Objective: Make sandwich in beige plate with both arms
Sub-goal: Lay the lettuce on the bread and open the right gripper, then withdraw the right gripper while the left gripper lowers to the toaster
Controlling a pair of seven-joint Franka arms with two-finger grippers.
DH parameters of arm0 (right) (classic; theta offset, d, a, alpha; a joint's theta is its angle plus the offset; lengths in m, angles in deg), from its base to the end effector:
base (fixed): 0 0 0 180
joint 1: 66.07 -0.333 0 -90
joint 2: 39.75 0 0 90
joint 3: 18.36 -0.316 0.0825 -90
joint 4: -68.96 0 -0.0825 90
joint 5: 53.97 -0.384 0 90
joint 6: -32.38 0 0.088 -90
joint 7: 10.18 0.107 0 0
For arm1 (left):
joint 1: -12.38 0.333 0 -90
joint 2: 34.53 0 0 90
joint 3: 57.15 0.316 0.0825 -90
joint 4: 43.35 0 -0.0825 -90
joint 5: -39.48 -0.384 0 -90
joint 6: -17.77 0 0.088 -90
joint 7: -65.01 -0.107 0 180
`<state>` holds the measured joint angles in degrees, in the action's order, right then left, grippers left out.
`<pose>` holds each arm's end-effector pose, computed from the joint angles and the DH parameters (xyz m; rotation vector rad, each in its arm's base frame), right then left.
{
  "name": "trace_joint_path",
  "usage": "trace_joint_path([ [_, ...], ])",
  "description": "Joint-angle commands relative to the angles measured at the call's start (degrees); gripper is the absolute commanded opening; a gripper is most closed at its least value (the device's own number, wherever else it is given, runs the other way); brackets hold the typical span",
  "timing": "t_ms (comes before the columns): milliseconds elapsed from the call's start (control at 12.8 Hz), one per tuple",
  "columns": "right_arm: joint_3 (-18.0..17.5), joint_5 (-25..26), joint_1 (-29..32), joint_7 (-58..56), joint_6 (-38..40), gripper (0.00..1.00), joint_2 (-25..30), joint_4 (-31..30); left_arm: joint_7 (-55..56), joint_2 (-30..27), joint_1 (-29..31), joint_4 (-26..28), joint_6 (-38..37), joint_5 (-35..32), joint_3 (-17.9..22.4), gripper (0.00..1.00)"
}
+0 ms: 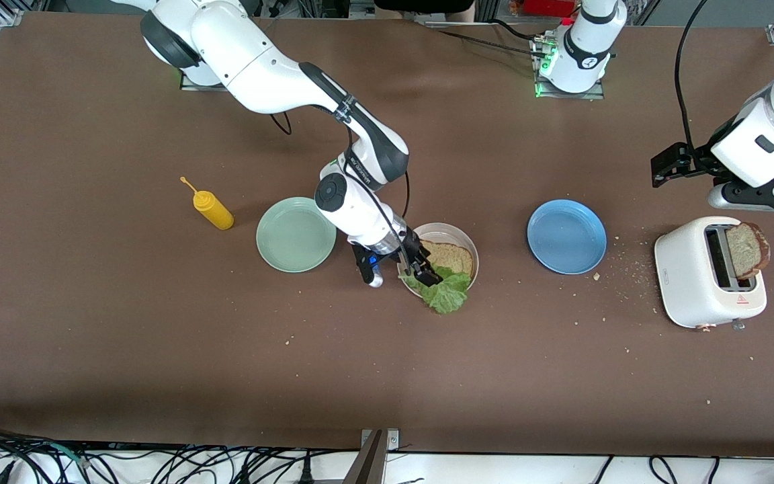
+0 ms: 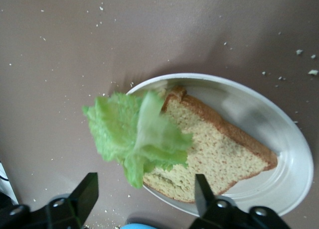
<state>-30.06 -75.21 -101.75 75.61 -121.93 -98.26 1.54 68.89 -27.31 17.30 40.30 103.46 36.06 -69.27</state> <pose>0.5909 0.5392 0.2222 -2.1513 1.3311 0.2071 0.5812 -0.0586 0.5998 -3.0961 0.0861 0.1302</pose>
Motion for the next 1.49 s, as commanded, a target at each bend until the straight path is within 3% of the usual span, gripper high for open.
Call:
trace_joint_path([
  [0,1.1,-0.3,-0.3,0.5,5.0,0.98,0.1,2.3,0.1,-0.3,0.2,0.1,0.4,0.3,-0.1,1.00],
  [235,5.4,0.1,0.0,-0.6,19.0,0.98,3.1,6.6,0.1,-0.3,0.2,0.1,0.4,0.3,-0.1,1.00],
  [704,5.9,2.9,8.9,-24.0,47.4,0.98,16.2,7.7,0.1,-0.3,0.2,0.1,0.4,0.3,-0.1,1.00],
  [1017,6.8,17.8,12.3,-46.1,61.4,0.98,23.2,7.4,0.1,-0.3,0.2,0.1,0.4,0.3,-0.1,1.00],
  [1409,20.2,19.0,12.3,-76.5,70.3,0.99,28.0,5.9,-0.4,0.5,0.3,0.1,0.4,0.2,0.2,1.00],
])
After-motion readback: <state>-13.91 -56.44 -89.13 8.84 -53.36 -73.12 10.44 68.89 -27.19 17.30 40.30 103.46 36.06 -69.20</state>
